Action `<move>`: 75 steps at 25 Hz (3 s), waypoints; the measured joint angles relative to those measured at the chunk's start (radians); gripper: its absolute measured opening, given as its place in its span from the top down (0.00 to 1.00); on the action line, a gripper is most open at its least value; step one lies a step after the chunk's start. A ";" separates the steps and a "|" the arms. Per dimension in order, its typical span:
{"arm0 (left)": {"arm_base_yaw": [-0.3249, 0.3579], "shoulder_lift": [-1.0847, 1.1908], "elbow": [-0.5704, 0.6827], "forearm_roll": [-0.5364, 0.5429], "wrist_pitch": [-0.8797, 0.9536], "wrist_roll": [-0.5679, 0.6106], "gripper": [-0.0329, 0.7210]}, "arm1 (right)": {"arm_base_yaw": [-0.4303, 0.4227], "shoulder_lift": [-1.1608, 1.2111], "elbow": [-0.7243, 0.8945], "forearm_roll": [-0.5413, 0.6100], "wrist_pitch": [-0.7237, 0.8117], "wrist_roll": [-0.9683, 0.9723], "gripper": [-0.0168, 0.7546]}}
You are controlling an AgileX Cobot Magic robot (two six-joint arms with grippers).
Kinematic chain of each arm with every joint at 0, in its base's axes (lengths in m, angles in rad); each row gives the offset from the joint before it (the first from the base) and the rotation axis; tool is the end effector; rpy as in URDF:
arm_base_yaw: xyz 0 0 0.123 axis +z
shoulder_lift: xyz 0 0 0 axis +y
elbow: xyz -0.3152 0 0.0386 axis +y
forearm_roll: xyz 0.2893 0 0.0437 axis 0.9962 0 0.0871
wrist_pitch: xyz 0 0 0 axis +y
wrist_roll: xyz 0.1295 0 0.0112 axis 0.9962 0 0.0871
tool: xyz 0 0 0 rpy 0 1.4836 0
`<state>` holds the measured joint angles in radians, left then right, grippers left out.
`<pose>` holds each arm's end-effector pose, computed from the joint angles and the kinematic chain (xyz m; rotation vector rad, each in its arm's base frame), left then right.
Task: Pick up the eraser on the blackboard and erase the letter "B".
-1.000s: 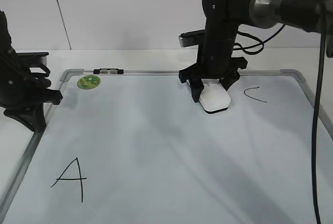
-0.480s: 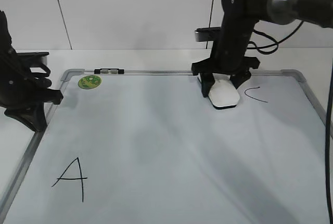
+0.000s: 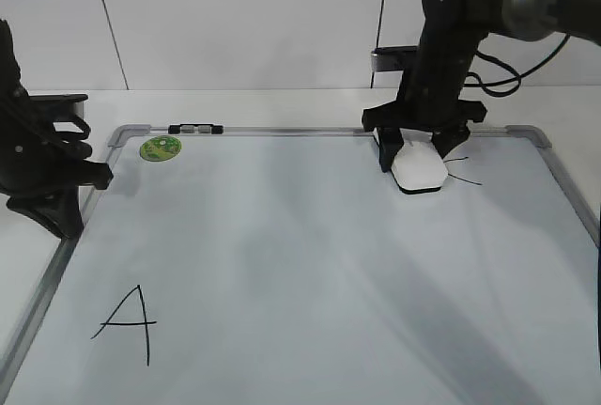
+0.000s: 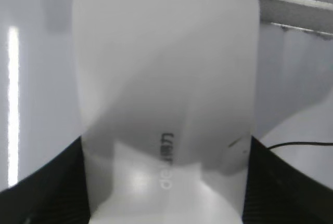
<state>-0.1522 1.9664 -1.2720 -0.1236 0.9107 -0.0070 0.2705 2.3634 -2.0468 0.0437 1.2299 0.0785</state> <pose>0.4078 -0.0754 0.1183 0.1112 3.0907 -0.1602 0.5329 0.1533 0.1392 -0.2726 3.0255 0.0923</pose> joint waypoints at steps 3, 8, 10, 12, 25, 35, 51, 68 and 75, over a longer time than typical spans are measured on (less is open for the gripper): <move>0.000 0.000 0.000 0.000 0.002 0.000 0.91 | 0.037 0.000 0.000 -0.007 0.000 0.000 0.27; 0.000 0.000 0.000 -0.004 0.002 0.000 0.91 | 0.148 0.000 0.000 0.008 -0.002 0.000 0.27; 0.000 0.000 0.000 -0.004 0.002 0.000 0.91 | 0.174 0.000 0.000 0.014 -0.002 0.000 0.27; 0.000 0.000 0.000 -0.004 0.002 0.000 0.91 | 0.179 0.002 0.000 0.011 -0.002 0.000 0.27; 0.000 0.000 0.000 -0.008 0.000 0.007 0.91 | 0.013 0.002 0.000 -0.026 -0.004 0.013 0.27; 0.000 0.000 0.000 -0.008 0.000 0.007 0.91 | -0.004 -0.010 0.001 0.027 -0.005 -0.013 0.27; 0.000 0.000 0.000 -0.010 0.002 0.007 0.91 | -0.006 -0.315 0.157 0.026 -0.001 -0.015 0.27; 0.000 0.000 0.000 -0.042 0.016 0.007 0.91 | -0.059 -0.616 0.644 -0.014 -0.002 0.009 0.27; 0.000 0.000 0.000 -0.045 0.019 0.007 0.91 | -0.168 -0.631 0.746 -0.029 -0.028 0.022 0.27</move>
<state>-0.1522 1.9664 -1.2720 -0.1684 0.9300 0.0000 0.1021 1.7329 -1.3013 0.0150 1.2023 0.1007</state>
